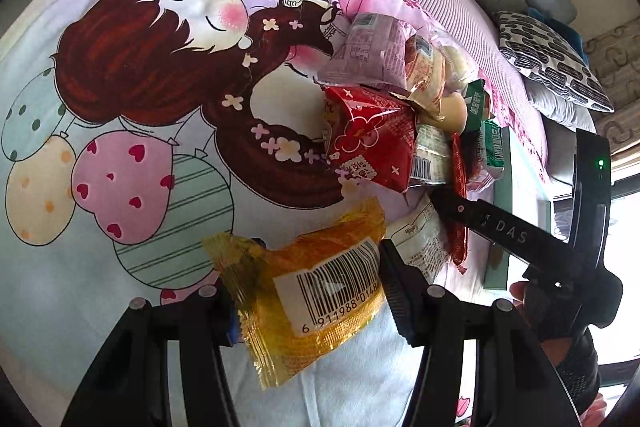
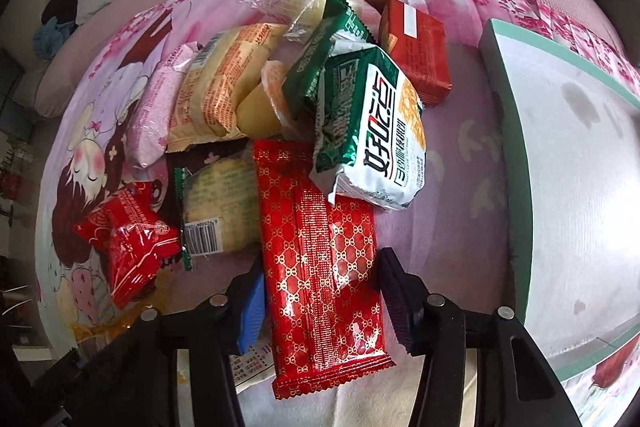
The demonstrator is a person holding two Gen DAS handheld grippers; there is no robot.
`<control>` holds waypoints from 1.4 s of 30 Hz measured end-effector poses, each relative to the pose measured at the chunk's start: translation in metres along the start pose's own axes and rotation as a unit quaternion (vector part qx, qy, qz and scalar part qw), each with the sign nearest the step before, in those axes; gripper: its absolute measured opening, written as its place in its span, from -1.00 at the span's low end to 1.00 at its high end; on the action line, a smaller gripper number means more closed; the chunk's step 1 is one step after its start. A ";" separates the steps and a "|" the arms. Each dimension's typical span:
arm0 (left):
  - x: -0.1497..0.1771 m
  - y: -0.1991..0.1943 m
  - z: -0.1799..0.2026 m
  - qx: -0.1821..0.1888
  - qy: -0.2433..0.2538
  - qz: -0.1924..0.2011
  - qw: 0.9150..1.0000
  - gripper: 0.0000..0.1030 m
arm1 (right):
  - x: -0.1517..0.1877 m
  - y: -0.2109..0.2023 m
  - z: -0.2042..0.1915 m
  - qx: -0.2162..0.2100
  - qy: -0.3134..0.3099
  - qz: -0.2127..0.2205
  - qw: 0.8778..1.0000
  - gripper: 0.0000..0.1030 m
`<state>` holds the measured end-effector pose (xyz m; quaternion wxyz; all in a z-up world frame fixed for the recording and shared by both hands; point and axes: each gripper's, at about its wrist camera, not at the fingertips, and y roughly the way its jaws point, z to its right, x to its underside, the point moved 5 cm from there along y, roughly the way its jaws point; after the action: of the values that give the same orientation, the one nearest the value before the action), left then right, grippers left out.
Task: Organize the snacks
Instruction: 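Lift the yellow bag and red biscuit pack with both tools toward the tray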
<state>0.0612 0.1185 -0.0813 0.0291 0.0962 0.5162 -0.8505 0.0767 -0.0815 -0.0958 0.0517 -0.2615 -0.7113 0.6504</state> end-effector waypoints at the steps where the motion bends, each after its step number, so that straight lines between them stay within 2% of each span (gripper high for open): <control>1: 0.000 0.000 0.000 0.001 -0.001 0.000 1.000 0.13 | -0.002 0.001 0.000 -0.003 0.001 -0.005 1.000 0.08; 10: 0.001 0.000 -0.002 0.004 -0.005 -0.003 1.000 0.13 | -0.013 0.005 0.004 -0.033 0.010 -0.054 0.998 0.10; 12: 0.000 0.001 -0.003 0.005 -0.005 -0.003 1.000 0.14 | -0.014 0.005 0.007 -0.045 0.013 -0.064 0.997 0.20; 19: 0.001 -0.001 -0.007 0.009 -0.006 -0.005 1.000 0.14 | -0.019 0.008 0.016 -0.060 0.020 -0.077 0.995 0.22; 24: 0.001 -0.001 -0.008 0.009 -0.006 -0.006 1.000 0.14 | -0.023 0.012 0.023 -0.055 0.016 -0.073 0.996 0.22; 29: 0.001 -0.001 -0.008 0.009 -0.006 -0.006 1.000 0.14 | -0.018 0.013 0.018 -0.046 0.012 -0.063 0.997 0.04; 33: 0.001 -0.001 -0.008 0.009 -0.007 -0.006 1.000 0.14 | -0.007 0.011 0.015 -0.040 0.006 -0.052 0.998 -0.04; 42: 0.003 0.001 -0.008 0.008 -0.007 -0.007 1.000 0.15 | 0.030 0.006 0.019 -0.017 -0.005 -0.029 0.999 -0.06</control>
<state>0.0598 0.1254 -0.0867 0.0262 0.0866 0.5095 -0.8557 0.0451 -0.0853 -0.1122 0.0629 -0.2381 -0.7298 0.6378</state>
